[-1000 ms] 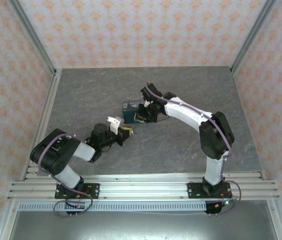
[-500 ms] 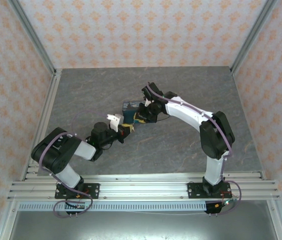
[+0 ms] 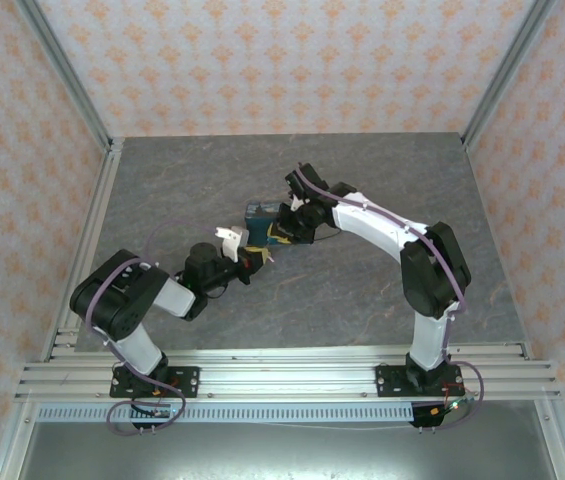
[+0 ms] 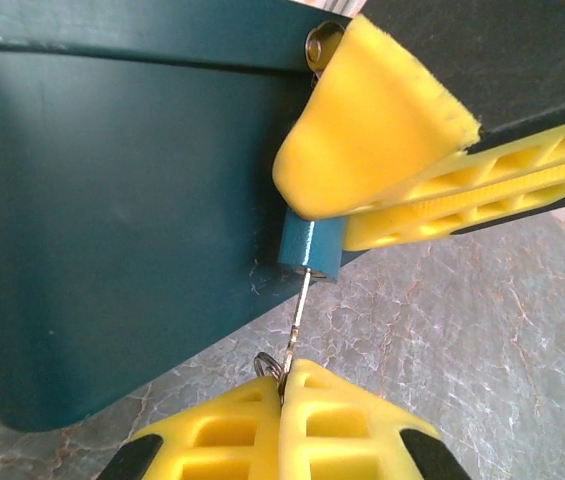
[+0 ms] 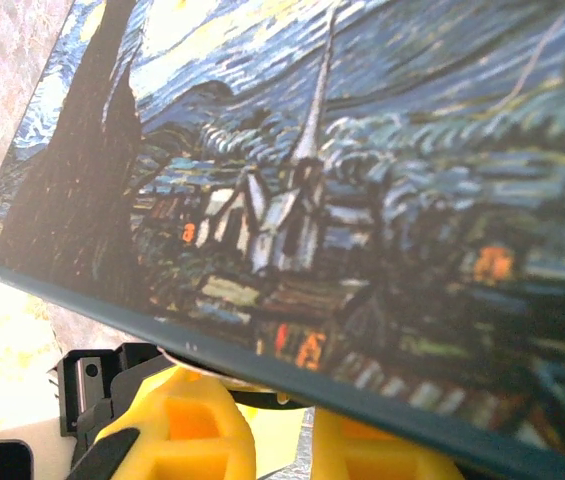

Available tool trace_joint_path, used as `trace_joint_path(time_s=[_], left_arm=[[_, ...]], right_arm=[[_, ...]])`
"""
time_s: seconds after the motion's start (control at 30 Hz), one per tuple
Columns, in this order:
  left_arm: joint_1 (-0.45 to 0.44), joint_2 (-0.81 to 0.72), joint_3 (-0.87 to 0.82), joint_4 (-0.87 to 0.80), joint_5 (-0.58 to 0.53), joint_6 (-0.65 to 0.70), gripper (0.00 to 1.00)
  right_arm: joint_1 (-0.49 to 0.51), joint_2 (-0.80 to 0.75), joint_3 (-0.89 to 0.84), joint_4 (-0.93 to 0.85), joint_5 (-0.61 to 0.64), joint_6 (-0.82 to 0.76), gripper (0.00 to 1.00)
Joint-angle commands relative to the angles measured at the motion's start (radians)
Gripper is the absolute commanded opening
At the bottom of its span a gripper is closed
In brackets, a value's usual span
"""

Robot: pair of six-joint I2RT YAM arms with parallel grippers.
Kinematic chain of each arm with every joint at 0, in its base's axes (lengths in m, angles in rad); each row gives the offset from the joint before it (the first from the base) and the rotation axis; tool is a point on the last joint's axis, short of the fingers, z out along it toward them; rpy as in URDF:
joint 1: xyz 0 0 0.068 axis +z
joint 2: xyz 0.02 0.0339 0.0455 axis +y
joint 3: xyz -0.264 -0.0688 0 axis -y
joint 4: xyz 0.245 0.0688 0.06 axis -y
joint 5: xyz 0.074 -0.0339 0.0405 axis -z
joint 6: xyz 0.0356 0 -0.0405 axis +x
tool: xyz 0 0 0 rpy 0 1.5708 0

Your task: Unlock a padlock with a key

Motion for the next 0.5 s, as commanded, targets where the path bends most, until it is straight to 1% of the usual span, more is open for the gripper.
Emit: trace_joint_path(time_s=[0.0,0.33,0.47], left_arm=[[-0.004,0.013,0.035,0.106,0.051,-0.041,0.00],[0.013,0.008,0.031,0.093,0.067,-0.037,0.00],[0.031,0.005,0.025,0.082,0.075,-0.025,0.00]], right_arm=[[0.007,-0.007,-0.007,0.036,-0.047,-0.011,0.00],[0.007,-0.013,-0.041,0.033,-0.090,-0.093,0.00],[0.006,-0.011,-0.032,-0.002,-0.102,-0.135,0.00]])
